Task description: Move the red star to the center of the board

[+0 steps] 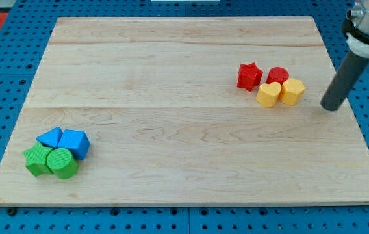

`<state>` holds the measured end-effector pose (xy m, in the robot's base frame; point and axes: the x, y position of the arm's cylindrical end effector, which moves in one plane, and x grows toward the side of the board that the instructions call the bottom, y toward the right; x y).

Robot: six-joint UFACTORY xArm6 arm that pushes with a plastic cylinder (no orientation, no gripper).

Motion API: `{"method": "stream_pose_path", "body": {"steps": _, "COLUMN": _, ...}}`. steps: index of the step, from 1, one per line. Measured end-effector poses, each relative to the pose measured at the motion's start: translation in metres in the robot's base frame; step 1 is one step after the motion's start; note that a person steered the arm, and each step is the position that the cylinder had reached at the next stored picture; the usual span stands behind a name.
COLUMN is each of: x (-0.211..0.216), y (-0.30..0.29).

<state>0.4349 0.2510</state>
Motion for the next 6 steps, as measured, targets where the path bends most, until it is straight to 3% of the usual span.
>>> {"method": "stream_pose_path", "body": {"steps": 1, "x": -0.018, "y": -0.007}}
{"method": "stream_pose_path", "body": {"steps": 3, "x": -0.040, "y": -0.103}}
{"method": "stream_pose_path", "body": {"steps": 5, "x": -0.085, "y": -0.130}}
{"method": "stream_pose_path", "body": {"steps": 6, "x": -0.085, "y": -0.194}}
